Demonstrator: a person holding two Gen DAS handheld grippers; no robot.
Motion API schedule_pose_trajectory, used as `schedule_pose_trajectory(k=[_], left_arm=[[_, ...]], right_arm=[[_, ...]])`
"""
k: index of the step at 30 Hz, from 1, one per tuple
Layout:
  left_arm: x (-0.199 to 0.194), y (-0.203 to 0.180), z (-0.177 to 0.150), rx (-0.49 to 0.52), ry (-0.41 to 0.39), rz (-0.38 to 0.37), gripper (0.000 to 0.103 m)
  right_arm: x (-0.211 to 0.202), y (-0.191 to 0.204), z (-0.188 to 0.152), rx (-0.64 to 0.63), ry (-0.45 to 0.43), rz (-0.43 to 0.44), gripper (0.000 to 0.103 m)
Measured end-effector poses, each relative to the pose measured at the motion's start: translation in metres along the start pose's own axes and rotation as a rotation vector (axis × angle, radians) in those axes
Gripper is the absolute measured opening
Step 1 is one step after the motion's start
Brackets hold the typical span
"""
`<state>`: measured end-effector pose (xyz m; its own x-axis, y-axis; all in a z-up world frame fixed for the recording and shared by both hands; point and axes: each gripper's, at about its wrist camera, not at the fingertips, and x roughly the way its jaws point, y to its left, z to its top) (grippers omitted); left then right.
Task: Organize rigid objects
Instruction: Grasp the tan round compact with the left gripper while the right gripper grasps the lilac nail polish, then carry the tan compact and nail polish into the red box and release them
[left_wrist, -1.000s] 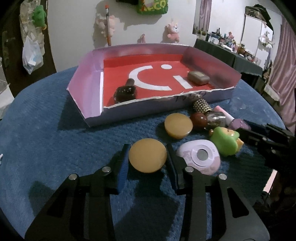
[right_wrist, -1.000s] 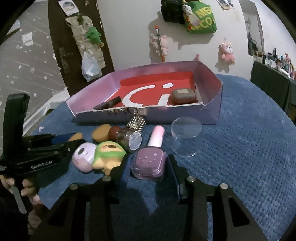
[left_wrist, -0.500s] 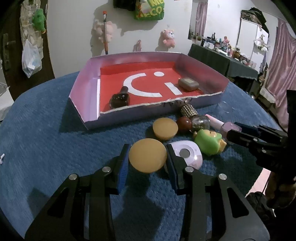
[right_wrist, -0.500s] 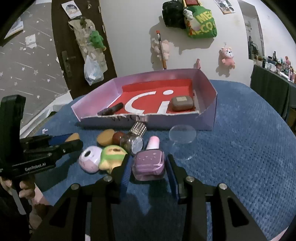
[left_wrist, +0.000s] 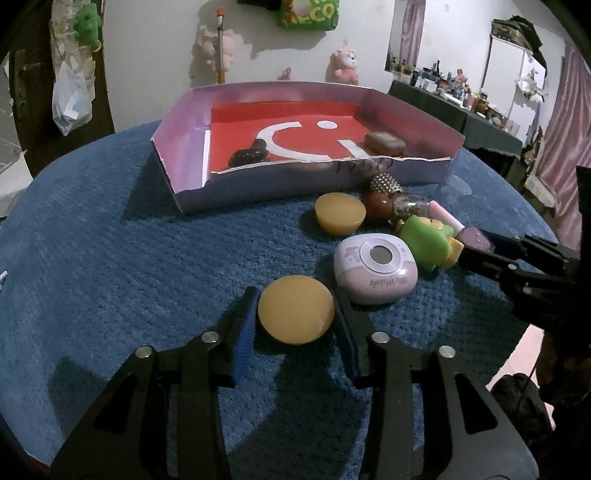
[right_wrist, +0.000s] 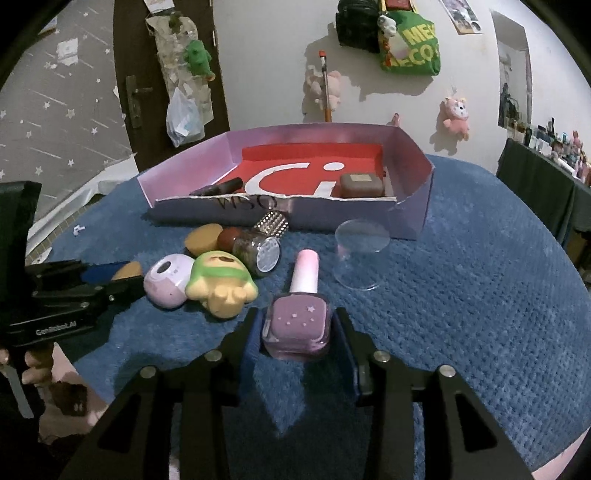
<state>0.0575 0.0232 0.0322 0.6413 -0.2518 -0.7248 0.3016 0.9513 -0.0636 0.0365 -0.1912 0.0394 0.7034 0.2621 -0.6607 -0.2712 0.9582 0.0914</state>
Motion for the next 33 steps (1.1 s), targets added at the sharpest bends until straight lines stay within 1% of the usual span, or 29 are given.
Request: schedule_pose_trajectory(k=[1, 3, 4, 8, 11, 16, 17, 19, 20, 21, 22, 24, 28, 33], left_arm=[[0.000, -0.001, -0.001, -0.002, -0.003, 0.014, 0.046], [0.000, 0.001, -0.002, -0.009, -0.007, 0.041, 0.059], [0.000, 0.002, -0.002, -0.017, -0.008, 0.045, 0.061], [-0.001, 0.007, -0.002, -0.036, -0.018, 0.027, 0.061], [-0.001, 0.006, -0.003, -0.031, -0.021, 0.035, 0.061], [-0.001, 0.005, -0.005, -0.019, -0.033, 0.048, 0.061], [-0.001, 0.004, -0.005, -0.014, -0.037, 0.051, 0.060], [-0.002, 0.002, -0.007, -0.002, -0.047, 0.061, 0.060], [-0.002, 0.001, -0.008, 0.002, -0.053, 0.063, 0.057], [-0.002, 0.000, -0.009, 0.005, -0.058, 0.059, 0.052], [-0.003, -0.001, -0.010, 0.009, -0.066, 0.059, 0.049], [-0.004, -0.003, -0.010, 0.020, -0.072, 0.051, 0.036], [-0.004, -0.005, -0.010, 0.024, -0.070, 0.038, 0.036], [-0.004, -0.004, -0.009, 0.015, -0.067, 0.029, 0.036]], right_arm=[[0.002, 0.000, 0.000, 0.001, 0.003, 0.000, 0.051], [0.004, -0.002, 0.001, 0.005, 0.002, 0.001, 0.055], [0.004, -0.002, 0.001, 0.007, -0.003, 0.000, 0.057], [0.007, -0.003, 0.003, 0.003, -0.012, -0.011, 0.057], [0.009, -0.003, 0.002, 0.000, -0.021, -0.013, 0.057], [0.011, 0.000, 0.001, -0.022, -0.043, -0.041, 0.057], [0.012, 0.000, 0.001, -0.027, -0.048, -0.047, 0.055], [0.013, 0.001, 0.000, -0.033, -0.051, -0.042, 0.043], [0.013, 0.003, 0.000, -0.036, -0.052, -0.030, 0.041], [0.013, 0.004, 0.000, -0.042, -0.054, -0.033, 0.040], [0.013, 0.006, -0.001, -0.052, -0.056, -0.041, 0.041], [0.013, 0.007, -0.002, -0.056, -0.066, -0.042, 0.040], [0.012, 0.003, -0.003, -0.026, -0.068, -0.020, 0.040], [0.011, 0.003, -0.004, -0.038, -0.073, -0.027, 0.040]])
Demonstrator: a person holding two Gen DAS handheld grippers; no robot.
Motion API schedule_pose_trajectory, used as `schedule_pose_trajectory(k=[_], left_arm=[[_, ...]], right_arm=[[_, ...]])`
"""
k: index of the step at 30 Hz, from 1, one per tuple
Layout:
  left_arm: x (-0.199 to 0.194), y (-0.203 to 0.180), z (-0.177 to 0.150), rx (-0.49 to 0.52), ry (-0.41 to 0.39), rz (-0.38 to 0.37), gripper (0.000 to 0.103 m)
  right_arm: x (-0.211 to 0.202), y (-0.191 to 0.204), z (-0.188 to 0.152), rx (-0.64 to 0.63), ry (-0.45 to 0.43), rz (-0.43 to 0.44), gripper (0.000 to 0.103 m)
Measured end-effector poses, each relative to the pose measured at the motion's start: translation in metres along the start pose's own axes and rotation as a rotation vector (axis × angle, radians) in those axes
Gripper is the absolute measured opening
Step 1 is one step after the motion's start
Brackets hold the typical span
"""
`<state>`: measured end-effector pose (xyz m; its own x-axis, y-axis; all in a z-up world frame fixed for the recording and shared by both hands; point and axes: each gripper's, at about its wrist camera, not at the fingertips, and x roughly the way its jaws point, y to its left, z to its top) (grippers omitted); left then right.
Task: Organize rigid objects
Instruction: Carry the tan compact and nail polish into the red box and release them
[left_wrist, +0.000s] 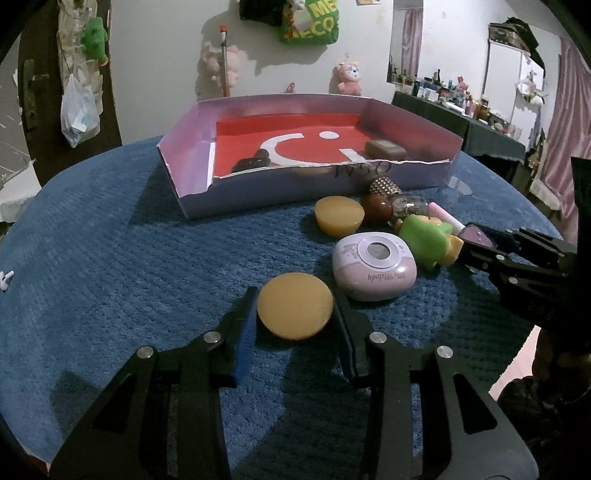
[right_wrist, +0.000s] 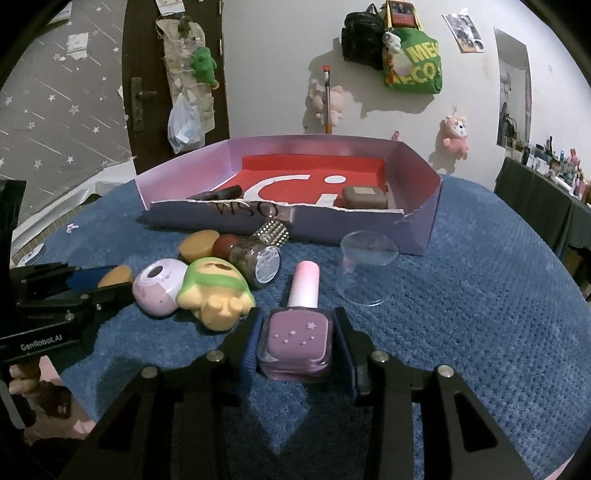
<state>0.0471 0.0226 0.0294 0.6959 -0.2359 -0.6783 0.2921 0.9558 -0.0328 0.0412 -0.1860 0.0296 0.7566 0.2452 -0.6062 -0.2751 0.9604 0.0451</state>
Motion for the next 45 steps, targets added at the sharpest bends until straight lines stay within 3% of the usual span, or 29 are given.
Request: schedule_pose_trajectory(k=[10, 17, 22, 32, 38, 45], left_arm=[[-0.013, -0.004, 0.020, 0.010, -0.034, -0.028, 0.036], [-0.012, -0.008, 0.065, 0.033, -0.070, -0.077, 0.036], [0.016, -0.013, 0.104, 0.083, -0.030, -0.126, 0.036], [0.093, -0.014, 0.147, 0.183, 0.139, -0.194, 0.036], [0.119, -0.012, 0.148, 0.191, 0.215, -0.245, 0.036], [0.134, -0.007, 0.146, 0.191, 0.254, -0.251, 0.036]], right_arm=[[-0.015, -0.001, 0.007, 0.013, -0.044, 0.038, 0.040], [-0.023, -0.007, 0.045, 0.013, -0.084, 0.067, 0.040], [-0.010, -0.016, 0.085, 0.015, -0.073, 0.113, 0.040], [0.067, -0.024, 0.137, -0.088, 0.111, 0.178, 0.040], [0.100, -0.025, 0.140, -0.106, 0.232, 0.229, 0.040], [0.123, -0.023, 0.136, -0.136, 0.314, 0.220, 0.040]])
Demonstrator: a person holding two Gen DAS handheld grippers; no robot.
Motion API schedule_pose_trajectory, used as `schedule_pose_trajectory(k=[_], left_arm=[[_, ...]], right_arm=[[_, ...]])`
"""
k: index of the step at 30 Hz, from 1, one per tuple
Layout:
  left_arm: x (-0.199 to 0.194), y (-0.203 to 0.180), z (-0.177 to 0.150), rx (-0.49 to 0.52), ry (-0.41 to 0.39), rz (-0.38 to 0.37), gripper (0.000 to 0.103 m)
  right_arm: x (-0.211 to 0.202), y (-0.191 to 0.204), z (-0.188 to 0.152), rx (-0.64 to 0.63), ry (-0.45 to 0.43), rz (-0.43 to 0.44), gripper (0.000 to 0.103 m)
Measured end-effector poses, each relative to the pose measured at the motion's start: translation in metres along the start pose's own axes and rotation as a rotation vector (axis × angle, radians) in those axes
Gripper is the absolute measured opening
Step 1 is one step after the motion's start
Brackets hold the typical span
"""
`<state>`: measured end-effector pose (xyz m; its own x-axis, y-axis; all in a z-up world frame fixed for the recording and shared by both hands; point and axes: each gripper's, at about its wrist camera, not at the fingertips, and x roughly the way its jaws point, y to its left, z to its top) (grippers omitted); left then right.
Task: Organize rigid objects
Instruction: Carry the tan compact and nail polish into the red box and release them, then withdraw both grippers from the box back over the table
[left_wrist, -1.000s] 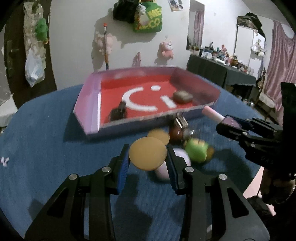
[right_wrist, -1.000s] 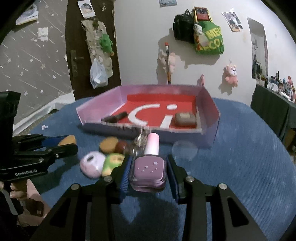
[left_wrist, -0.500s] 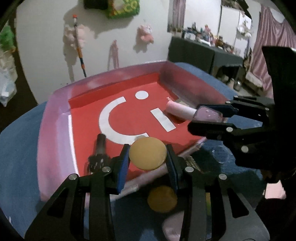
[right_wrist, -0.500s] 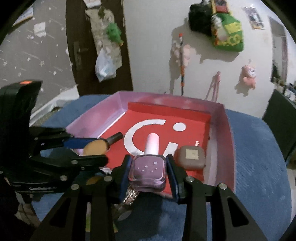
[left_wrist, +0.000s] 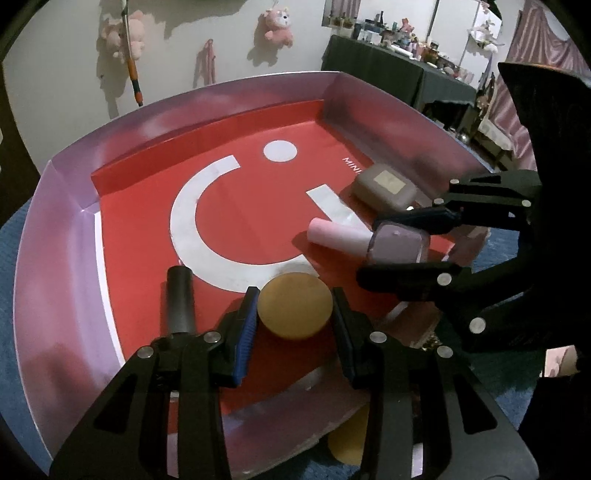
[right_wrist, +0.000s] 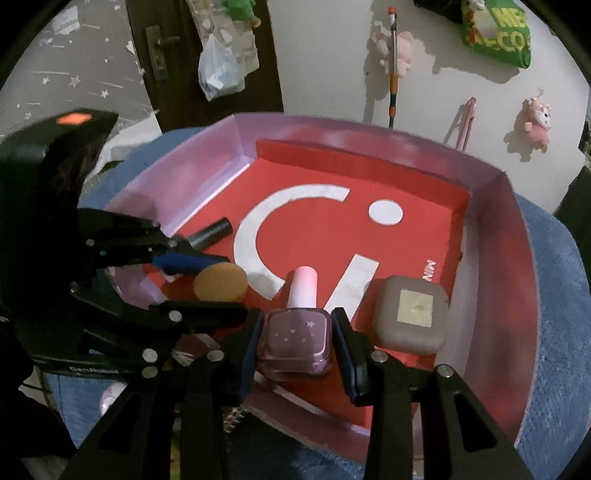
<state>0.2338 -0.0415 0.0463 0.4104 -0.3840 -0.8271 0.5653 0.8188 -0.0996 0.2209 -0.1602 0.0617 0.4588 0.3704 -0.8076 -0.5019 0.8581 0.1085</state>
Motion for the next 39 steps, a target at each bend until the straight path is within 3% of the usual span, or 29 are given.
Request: schedule_pose_trajectory(k=[29, 31, 35, 39], left_arm=[[0.004, 0.000, 0.003, 0.020, 0.004, 0.000, 0.038], [0.003, 0.002, 0.003, 0.010, 0.004, -0.003, 0.040], [-0.002, 0.001, 0.002, -0.002, -0.018, 0.002, 0.055], [-0.016, -0.004, 0.001, -0.003, -0.054, 0.015, 0.059]], right_arm=[[0.012, -0.005, 0.001, 0.015, 0.035, -0.004, 0.040], [0.010, -0.006, 0.001, 0.022, 0.029, 0.000, 0.040], [0.004, -0.008, 0.003, 0.031, 0.016, 0.000, 0.042], [-0.009, -0.010, 0.004, 0.045, -0.012, -0.004, 0.050]])
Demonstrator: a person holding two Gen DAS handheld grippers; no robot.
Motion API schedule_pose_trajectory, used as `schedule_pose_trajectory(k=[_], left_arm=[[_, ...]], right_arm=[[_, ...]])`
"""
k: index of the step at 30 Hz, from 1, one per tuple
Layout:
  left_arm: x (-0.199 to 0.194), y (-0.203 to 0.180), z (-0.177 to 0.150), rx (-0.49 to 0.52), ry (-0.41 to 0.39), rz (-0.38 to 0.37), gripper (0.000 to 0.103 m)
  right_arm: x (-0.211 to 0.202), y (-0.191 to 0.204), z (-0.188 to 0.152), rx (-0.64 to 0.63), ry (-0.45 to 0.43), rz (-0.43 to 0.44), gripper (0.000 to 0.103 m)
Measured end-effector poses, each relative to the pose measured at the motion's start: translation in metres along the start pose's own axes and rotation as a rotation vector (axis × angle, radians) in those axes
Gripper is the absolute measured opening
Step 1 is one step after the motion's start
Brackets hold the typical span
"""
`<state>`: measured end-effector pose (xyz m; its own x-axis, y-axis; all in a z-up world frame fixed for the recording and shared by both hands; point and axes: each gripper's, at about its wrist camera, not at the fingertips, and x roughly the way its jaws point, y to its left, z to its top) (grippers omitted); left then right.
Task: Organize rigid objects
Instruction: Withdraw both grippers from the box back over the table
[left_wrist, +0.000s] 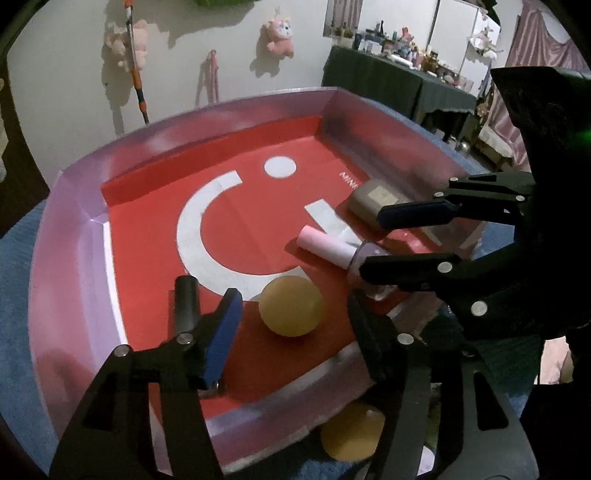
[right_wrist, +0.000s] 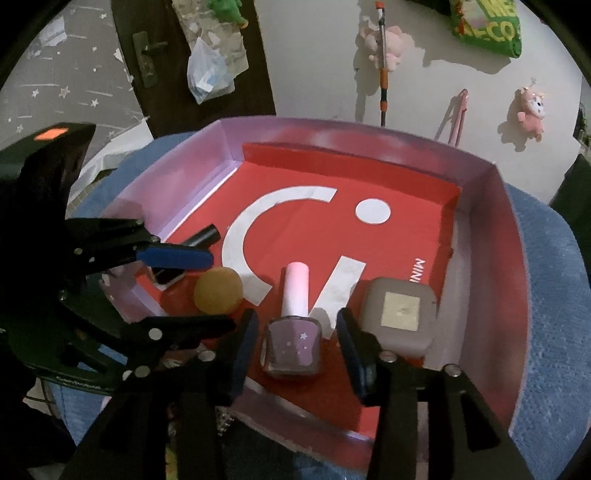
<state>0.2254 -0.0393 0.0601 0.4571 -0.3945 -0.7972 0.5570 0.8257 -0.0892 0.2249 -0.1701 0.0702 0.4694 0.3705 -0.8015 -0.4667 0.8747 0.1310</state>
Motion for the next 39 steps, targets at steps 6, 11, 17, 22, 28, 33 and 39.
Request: schedule_pose_trajectory(k=[6, 11, 17, 22, 28, 33, 39], left_arm=[[-0.041, -0.009, -0.005, -0.037, -0.111, 0.037, 0.071], [-0.084, -0.021, -0.018, -0.088, -0.235, 0.076, 0.081], [-0.128, -0.042, -0.044, -0.140, -0.371, 0.146, 0.096], [-0.151, -0.059, -0.073, -0.174, -0.426, 0.195, 0.096], [-0.153, -0.076, -0.110, -0.208, -0.451, 0.261, 0.096], [-0.138, -0.085, -0.130, -0.212, -0.412, 0.252, 0.096], [-0.112, -0.086, -0.148, -0.234, -0.327, 0.246, 0.096]], right_arm=[[-0.034, 0.000, -0.001, 0.030, -0.069, -0.008, 0.067], [-0.079, 0.011, -0.010, 0.034, -0.164, -0.041, 0.082], [-0.133, 0.039, -0.033, 0.011, -0.293, -0.104, 0.101], [-0.164, 0.060, -0.061, -0.002, -0.383, -0.157, 0.103], [-0.178, 0.078, -0.104, 0.033, -0.460, -0.196, 0.103], [-0.171, 0.089, -0.140, 0.030, -0.481, -0.235, 0.103], [-0.141, 0.089, -0.163, 0.052, -0.422, -0.231, 0.103]])
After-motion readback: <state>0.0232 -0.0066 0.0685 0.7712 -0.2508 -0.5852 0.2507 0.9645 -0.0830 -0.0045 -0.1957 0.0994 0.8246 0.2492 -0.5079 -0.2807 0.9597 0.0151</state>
